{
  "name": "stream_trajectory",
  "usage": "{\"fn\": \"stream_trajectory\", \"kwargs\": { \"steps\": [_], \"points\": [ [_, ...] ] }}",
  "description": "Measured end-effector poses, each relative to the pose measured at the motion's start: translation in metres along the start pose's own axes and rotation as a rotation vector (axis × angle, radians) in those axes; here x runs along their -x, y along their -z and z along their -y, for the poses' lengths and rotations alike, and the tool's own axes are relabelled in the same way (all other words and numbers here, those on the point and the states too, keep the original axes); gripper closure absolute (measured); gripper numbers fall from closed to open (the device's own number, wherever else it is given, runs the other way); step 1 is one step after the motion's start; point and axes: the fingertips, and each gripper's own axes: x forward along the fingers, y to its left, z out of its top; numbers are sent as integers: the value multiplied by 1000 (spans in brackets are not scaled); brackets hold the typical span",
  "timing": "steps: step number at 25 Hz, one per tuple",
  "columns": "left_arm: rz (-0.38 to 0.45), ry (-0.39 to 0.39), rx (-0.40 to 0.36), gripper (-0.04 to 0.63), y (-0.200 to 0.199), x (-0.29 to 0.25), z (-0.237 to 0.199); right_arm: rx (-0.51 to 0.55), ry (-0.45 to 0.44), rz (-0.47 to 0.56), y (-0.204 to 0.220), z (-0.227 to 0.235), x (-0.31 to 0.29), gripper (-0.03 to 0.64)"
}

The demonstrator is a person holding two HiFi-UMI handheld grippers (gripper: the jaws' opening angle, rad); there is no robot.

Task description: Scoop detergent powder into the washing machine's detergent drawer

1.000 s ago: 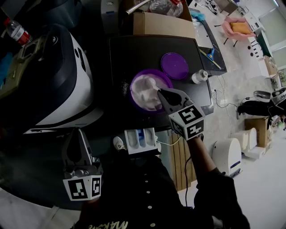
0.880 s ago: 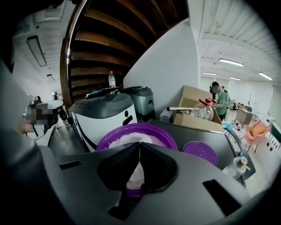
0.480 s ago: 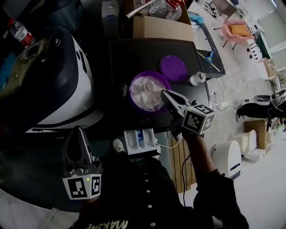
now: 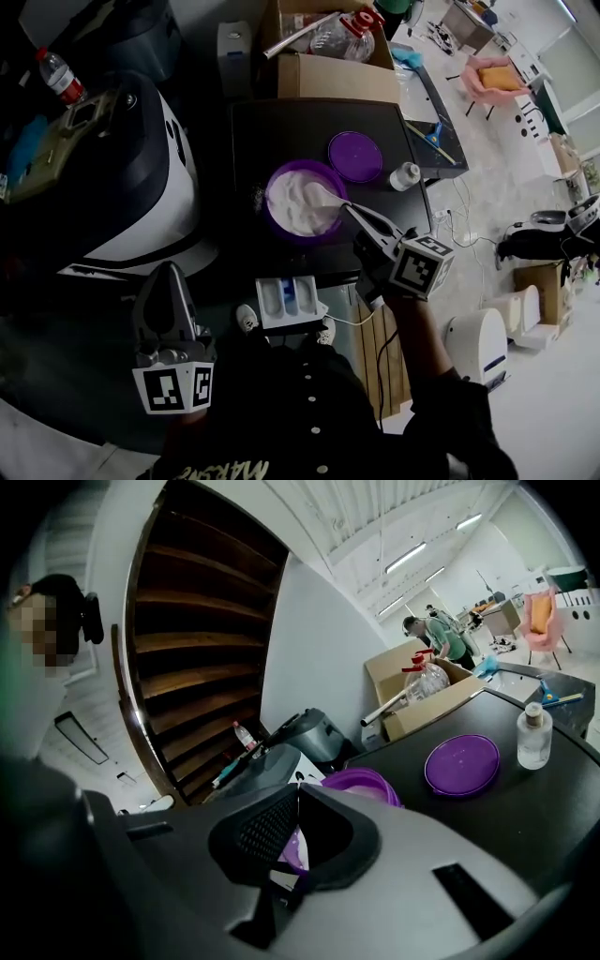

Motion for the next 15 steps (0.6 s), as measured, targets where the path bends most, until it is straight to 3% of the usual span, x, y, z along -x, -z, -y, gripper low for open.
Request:
{"fn": "stream_trajectory", "kwargs": {
  "steps": [6,15],
  "points": [
    [29,1,-12,581,-13,5,17,-39,-77,62,-13,-31,49,586],
    [46,6,-11,581,-14,10,42,-41,-100,71,-2,-42,97,586]
  ]
}}
